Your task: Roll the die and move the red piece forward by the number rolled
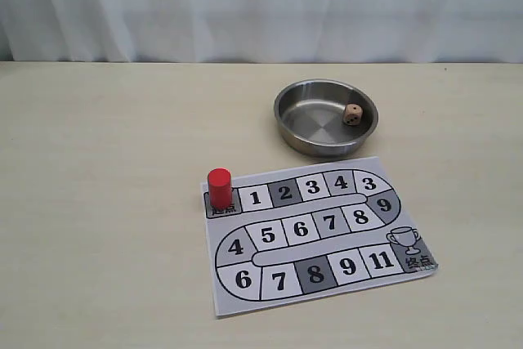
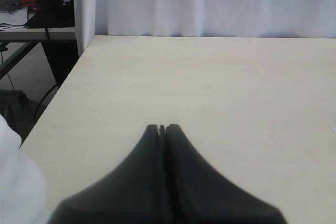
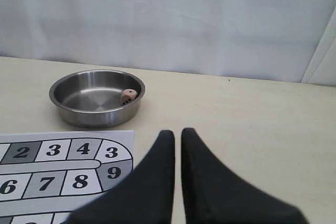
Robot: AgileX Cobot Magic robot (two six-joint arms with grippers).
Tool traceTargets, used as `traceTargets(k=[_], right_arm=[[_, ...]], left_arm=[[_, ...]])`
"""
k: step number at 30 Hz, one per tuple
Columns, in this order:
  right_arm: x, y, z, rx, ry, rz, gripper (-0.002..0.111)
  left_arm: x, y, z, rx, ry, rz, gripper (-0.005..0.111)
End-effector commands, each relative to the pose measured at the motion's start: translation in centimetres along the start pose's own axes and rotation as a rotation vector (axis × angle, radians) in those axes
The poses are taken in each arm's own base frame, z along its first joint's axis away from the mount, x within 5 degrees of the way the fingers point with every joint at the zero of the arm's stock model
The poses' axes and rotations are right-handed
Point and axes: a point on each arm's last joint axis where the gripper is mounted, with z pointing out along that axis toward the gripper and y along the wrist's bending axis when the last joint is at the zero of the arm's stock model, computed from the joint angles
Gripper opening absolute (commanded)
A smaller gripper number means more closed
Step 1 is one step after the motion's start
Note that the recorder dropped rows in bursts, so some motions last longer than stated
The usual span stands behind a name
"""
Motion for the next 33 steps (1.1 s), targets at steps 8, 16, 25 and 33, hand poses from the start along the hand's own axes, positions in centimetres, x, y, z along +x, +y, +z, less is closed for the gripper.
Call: traceTargets(k=[8, 16, 25, 33], right_arm=[[0.1, 0.0, 0.0, -0.001, -0.004, -0.006, 0.004], [0.1, 0.0, 0.0, -0.001, -0.004, -0.006, 0.004], [-0.5, 0.0, 0.0, 0.006, -0.067, -0.011, 0.004], [-2.3, -0.2, -0.3, 0.015, -0.269, 0.064, 0.004]], left_arm=[[-0.3, 0.0, -0.1, 0.007, -0.018, 0.004, 0.000], [-0.3, 0.0, -0.1, 0.007, -0.018, 0.004, 0.000], [-0.3, 0.0, -0.1, 0.007, -0.018, 0.004, 0.000], [-0.3, 0.0, -0.1, 0.007, -0.018, 0.004, 0.000]])
